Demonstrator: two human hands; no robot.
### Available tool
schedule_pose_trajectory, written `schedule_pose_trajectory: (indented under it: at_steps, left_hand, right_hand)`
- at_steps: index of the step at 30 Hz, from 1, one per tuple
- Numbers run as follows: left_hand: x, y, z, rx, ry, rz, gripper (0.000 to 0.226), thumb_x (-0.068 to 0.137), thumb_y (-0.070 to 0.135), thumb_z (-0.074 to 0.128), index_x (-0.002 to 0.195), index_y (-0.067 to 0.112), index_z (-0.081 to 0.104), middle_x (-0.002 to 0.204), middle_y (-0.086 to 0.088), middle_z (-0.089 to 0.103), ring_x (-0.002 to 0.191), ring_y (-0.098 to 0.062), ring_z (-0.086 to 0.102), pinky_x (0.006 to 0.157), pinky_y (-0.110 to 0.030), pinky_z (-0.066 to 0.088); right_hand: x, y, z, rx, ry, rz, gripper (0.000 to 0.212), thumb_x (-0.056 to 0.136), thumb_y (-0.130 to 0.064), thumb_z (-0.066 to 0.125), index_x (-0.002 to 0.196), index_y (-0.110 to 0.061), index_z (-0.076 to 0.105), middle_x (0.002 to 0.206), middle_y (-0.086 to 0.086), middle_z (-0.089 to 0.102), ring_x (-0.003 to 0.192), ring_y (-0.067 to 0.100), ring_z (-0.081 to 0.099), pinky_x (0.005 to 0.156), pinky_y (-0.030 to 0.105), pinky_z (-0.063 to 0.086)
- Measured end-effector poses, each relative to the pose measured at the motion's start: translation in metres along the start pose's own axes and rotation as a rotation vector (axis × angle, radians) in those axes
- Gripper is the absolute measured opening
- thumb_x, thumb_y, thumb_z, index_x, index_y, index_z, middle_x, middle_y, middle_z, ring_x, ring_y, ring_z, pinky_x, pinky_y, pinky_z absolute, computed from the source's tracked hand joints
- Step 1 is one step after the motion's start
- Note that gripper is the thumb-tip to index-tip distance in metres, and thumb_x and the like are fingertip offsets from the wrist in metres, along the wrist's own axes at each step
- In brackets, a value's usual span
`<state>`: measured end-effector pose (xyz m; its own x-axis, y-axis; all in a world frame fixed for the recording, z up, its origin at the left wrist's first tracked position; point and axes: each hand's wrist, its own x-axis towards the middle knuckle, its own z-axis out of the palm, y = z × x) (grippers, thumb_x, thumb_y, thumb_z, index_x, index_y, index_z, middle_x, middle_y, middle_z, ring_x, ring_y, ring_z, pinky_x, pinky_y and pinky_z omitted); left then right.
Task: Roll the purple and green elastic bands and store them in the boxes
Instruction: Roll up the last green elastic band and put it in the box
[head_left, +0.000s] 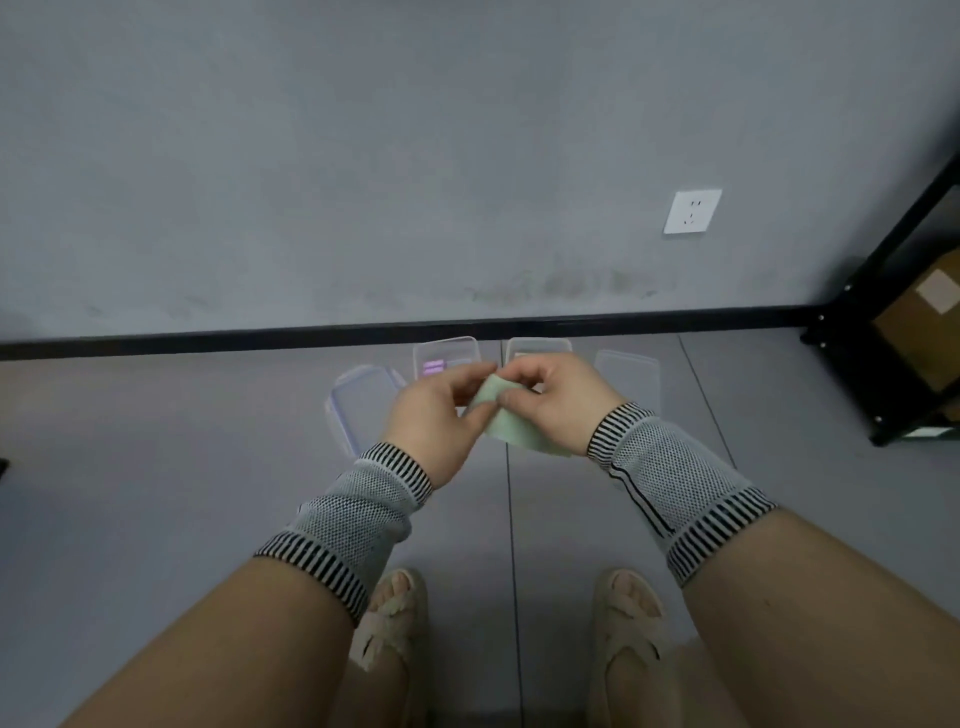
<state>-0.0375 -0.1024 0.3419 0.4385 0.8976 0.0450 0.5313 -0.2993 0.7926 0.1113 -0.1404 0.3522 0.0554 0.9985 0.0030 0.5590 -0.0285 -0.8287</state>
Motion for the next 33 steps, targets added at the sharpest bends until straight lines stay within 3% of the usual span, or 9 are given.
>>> schedule_pose_trajectory:
  at_steps: [4, 9, 12, 16, 20, 24, 26, 28, 33]
  left_hand:
    - [0.011, -0.004, 0.006, -0.073, 0.054, -0.093, 0.033, 0.084, 0.016, 0.064, 0.115, 0.026, 0.062, 0.093, 0.003, 0.071, 0.086, -0.015, 0.068, 0.076, -0.039, 0.056]
    - [0.015, -0.007, 0.006, -0.182, 0.138, -0.181, 0.033, 0.083, 0.011, 0.064, 0.113, 0.023, 0.061, 0.083, 0.007, 0.068, 0.083, -0.015, 0.067, 0.081, -0.037, 0.055]
    - [0.018, -0.014, -0.002, -0.257, 0.220, -0.222, 0.031, 0.081, 0.012, 0.065, 0.096, 0.038, 0.059, 0.084, 0.000, 0.070, 0.083, -0.022, 0.068, 0.083, -0.044, 0.055]
    - [0.019, -0.022, -0.010, -0.316, 0.290, -0.299, 0.029, 0.083, 0.008, 0.062, 0.101, 0.030, 0.061, 0.087, -0.002, 0.069, 0.077, -0.022, 0.068, 0.075, -0.044, 0.058]
    - [0.018, -0.021, -0.005, -0.244, 0.228, -0.345, 0.029, 0.081, 0.009, 0.063, 0.106, 0.024, 0.060, 0.094, -0.003, 0.068, 0.081, -0.023, 0.067, 0.078, -0.042, 0.057]
    - [0.010, -0.008, -0.002, -0.043, 0.155, -0.206, 0.048, 0.082, 0.011, 0.062, 0.128, 0.022, 0.053, 0.120, 0.012, 0.052, 0.106, -0.004, 0.049, 0.090, -0.015, 0.037]
    - [0.008, 0.000, 0.000, -0.086, 0.094, -0.116, 0.049, 0.084, 0.012, 0.059, 0.131, 0.024, 0.051, 0.129, 0.010, 0.054, 0.117, -0.008, 0.051, 0.099, -0.021, 0.037]
    - [0.007, 0.005, 0.003, -0.184, 0.033, -0.086, 0.043, 0.085, 0.011, 0.059, 0.127, 0.020, 0.056, 0.122, 0.003, 0.062, 0.113, -0.013, 0.058, 0.102, -0.033, 0.043]
    - [0.008, 0.010, 0.004, -0.335, 0.083, -0.126, 0.007, 0.086, 0.014, 0.064, 0.087, 0.019, 0.068, 0.088, 0.002, 0.070, 0.085, -0.010, 0.065, 0.081, -0.020, 0.051]
  right_hand:
    - [0.002, 0.001, -0.002, 0.109, -0.031, 0.068, 0.017, 0.084, -0.011, 0.063, 0.084, -0.028, 0.064, 0.079, -0.004, 0.067, 0.070, 0.004, 0.059, 0.066, 0.017, 0.046]
    - [0.009, 0.012, -0.004, -0.027, -0.064, 0.198, 0.016, 0.075, -0.024, 0.073, 0.082, -0.027, 0.059, 0.093, 0.004, 0.070, 0.083, 0.020, 0.065, 0.076, 0.031, 0.051]
    - [0.005, 0.020, -0.013, -0.020, -0.064, 0.314, 0.015, 0.074, -0.022, 0.076, 0.081, -0.017, 0.064, 0.086, 0.004, 0.069, 0.080, 0.021, 0.065, 0.078, 0.035, 0.053]
    - [-0.001, 0.025, -0.022, 0.398, 0.113, 0.429, 0.016, 0.076, -0.006, 0.073, 0.075, -0.015, 0.060, 0.080, 0.005, 0.065, 0.081, 0.025, 0.064, 0.080, 0.043, 0.054]
    - [0.000, 0.015, -0.024, 0.812, 0.206, 0.370, 0.017, 0.084, 0.004, 0.060, 0.084, -0.012, 0.060, 0.085, 0.005, 0.065, 0.081, 0.020, 0.064, 0.076, 0.037, 0.055]
    - [0.002, 0.007, -0.014, 0.612, 0.236, 0.262, 0.017, 0.081, 0.000, 0.066, 0.082, -0.017, 0.067, 0.080, 0.004, 0.068, 0.078, 0.020, 0.064, 0.075, 0.038, 0.054]
    - [0.002, 0.004, -0.009, 0.442, 0.225, 0.191, 0.018, 0.078, -0.005, 0.071, 0.083, -0.022, 0.069, 0.081, 0.002, 0.069, 0.079, 0.018, 0.064, 0.078, 0.038, 0.054]
    - [0.002, 0.002, -0.006, 0.326, 0.214, 0.135, 0.020, 0.076, -0.010, 0.074, 0.084, -0.027, 0.068, 0.082, -0.003, 0.069, 0.077, 0.013, 0.064, 0.074, 0.031, 0.055]
    - [-0.001, -0.001, -0.009, 0.271, 0.217, 0.100, 0.022, 0.073, -0.012, 0.079, 0.078, -0.025, 0.062, 0.078, -0.004, 0.067, 0.069, 0.007, 0.062, 0.064, 0.023, 0.051]
